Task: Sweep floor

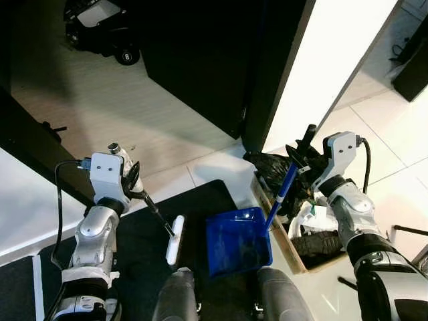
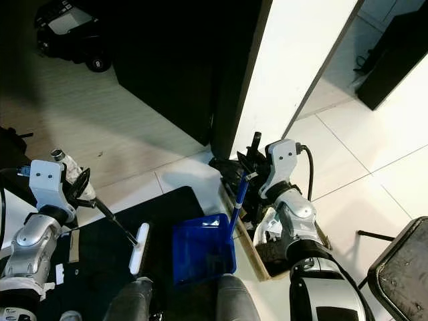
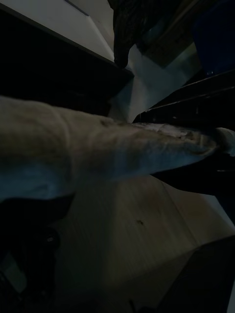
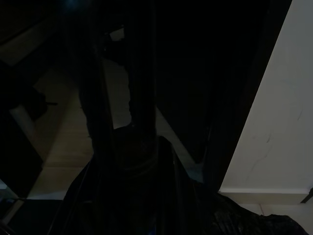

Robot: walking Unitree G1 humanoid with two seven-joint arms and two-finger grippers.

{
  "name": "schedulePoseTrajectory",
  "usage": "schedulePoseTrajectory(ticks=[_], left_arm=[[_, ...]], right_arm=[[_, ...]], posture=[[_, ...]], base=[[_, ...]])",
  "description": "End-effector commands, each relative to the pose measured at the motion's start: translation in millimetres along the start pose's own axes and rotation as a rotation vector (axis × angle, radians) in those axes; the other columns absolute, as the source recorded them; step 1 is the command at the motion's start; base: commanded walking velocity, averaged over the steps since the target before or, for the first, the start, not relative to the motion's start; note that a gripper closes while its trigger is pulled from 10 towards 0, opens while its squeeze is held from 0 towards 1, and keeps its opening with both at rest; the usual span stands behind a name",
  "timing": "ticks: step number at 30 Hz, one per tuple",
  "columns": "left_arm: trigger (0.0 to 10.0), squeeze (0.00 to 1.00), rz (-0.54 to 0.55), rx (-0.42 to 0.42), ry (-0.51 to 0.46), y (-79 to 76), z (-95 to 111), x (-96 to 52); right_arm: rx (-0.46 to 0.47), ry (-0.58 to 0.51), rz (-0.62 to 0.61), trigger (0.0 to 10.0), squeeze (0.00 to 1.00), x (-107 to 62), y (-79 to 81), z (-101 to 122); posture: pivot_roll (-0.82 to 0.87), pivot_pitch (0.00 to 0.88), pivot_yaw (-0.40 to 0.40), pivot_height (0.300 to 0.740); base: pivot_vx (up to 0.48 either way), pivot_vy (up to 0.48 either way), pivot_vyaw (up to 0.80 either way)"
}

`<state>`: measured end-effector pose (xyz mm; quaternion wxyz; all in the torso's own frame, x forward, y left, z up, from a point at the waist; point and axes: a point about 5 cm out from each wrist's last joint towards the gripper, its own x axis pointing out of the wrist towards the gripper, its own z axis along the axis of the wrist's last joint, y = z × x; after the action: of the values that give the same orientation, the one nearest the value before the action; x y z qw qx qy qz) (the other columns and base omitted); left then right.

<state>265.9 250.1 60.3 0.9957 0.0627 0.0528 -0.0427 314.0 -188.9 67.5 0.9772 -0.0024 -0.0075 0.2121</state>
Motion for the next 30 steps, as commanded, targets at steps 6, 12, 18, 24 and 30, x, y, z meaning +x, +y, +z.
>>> schedulePoseTrajectory(ticks=[6, 12, 18, 24, 30], left_arm=[[10.0, 0.00, 0.000, 0.002, -0.015, 0.1, 3.1, -1.1], [10.0, 0.00, -0.003, 0.000, -0.015, -1.6, 3.4, 0.6], [10.0, 0.00, -0.006, -0.004, -0.014, -2.7, 3.3, 1.1], [10.0, 0.00, -0.007, -0.011, -0.013, -3.2, 3.1, 0.2], [10.0, 0.00, -0.007, -0.015, -0.014, -3.5, 3.2, 0.2]], right_arm=[[0.022, -0.012, -0.019, 10.0, 0.00, -2.3, 0.3, -2.5], [0.028, -0.015, -0.026, 10.0, 0.00, -1.7, 0.4, -2.3], [0.031, -0.014, -0.025, 10.0, 0.00, -3.1, 1.4, -3.9], [0.033, -0.011, -0.025, 10.0, 0.00, -4.4, 1.4, -5.1], [0.032, -0.014, -0.024, 10.0, 0.00, -4.1, 1.3, -4.5]], posture=[[0.05, 0.059, -0.016, 0.740], [0.05, 0.061, -0.014, 0.740], [0.05, 0.062, -0.012, 0.740], [0.05, 0.062, -0.013, 0.740], [0.05, 0.061, -0.014, 0.740]], base=[[0.000, 0.315, 0.00], [0.000, 0.301, 0.00], [0.000, 0.265, 0.00], [0.000, 0.280, 0.00], [0.000, 0.357, 0.00]])
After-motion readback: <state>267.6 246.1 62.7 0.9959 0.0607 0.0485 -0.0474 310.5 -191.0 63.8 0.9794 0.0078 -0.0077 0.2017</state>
